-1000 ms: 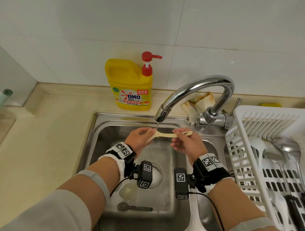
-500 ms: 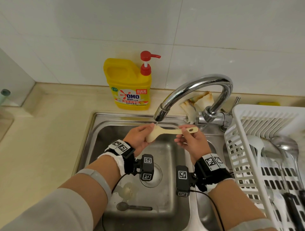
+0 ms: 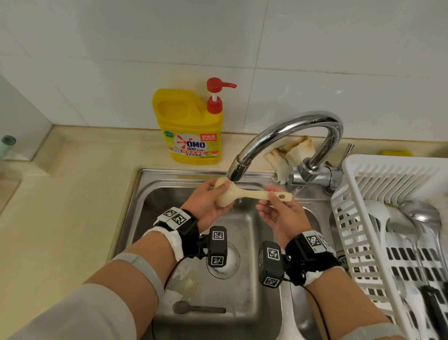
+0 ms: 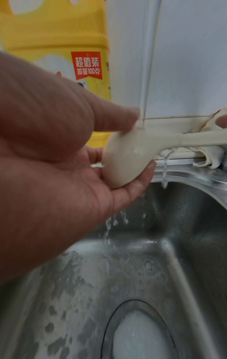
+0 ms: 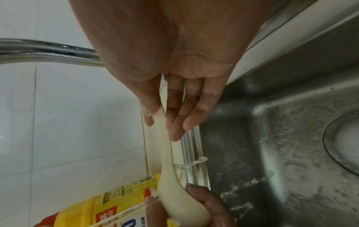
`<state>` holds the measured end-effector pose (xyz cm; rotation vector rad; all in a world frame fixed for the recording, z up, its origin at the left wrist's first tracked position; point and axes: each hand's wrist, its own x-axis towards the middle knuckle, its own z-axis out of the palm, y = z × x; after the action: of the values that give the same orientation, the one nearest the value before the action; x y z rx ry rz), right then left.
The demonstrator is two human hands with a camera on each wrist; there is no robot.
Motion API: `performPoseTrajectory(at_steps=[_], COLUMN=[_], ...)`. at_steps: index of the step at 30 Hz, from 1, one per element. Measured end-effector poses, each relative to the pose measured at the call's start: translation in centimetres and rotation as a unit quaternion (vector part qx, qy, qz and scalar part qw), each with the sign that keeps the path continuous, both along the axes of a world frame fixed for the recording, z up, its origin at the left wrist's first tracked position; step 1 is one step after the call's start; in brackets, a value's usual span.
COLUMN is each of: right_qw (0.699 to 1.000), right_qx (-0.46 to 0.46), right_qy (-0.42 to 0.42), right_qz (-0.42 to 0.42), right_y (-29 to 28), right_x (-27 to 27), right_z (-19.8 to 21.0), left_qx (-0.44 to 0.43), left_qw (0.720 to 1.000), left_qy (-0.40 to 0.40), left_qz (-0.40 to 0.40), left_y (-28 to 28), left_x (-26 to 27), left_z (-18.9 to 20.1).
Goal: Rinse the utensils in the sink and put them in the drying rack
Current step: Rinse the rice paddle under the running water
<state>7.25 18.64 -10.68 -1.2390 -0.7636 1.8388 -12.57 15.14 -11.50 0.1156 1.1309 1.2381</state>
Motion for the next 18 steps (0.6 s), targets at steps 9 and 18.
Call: performPoseTrajectory(at_steps=[9,18], right_qw=[0.998,0.999], right_qx=[-0.029,-0.025], right_qy=[-0.011,-0.032], right_qz=[-0.047,0.013], right_y=[0.6,0.7], right_x=[-0.8,-3.7], right_z=[-0.6,-1.1], left_qx=[-0.001,-0.008], left_qw=[0.998,0.995], left_qy=[0.053,0.037], left_qz=[0.033,0.097], left_y=[-1.0,-3.2], left_x=[-1.8,-5.1], left_z=[-0.7,0.0])
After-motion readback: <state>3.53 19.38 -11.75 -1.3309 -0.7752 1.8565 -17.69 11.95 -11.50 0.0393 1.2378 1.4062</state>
